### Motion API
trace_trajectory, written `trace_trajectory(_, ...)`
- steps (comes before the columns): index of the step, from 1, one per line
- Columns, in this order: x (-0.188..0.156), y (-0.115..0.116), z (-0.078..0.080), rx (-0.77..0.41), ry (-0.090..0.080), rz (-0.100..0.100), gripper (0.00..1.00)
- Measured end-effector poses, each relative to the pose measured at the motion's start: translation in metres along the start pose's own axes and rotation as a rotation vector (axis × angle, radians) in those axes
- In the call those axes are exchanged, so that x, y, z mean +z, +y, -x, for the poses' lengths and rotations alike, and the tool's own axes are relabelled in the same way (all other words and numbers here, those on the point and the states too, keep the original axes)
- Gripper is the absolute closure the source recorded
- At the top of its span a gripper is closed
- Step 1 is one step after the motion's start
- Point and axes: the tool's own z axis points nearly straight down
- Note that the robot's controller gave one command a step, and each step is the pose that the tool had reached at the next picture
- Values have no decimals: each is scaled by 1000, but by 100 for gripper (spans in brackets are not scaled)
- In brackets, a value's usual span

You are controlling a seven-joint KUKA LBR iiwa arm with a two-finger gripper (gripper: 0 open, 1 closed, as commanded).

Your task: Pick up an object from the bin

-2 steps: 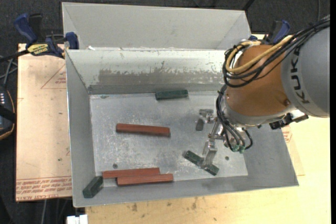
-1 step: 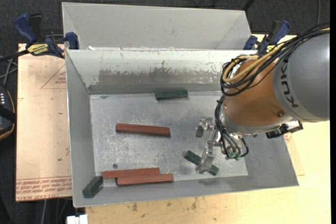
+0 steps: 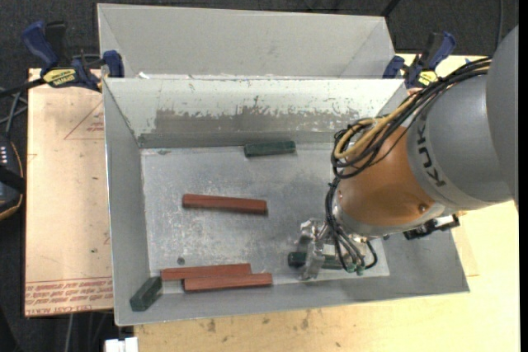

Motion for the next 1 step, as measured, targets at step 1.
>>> trace_trajectory(1,0,0,0,0,0,0,100)
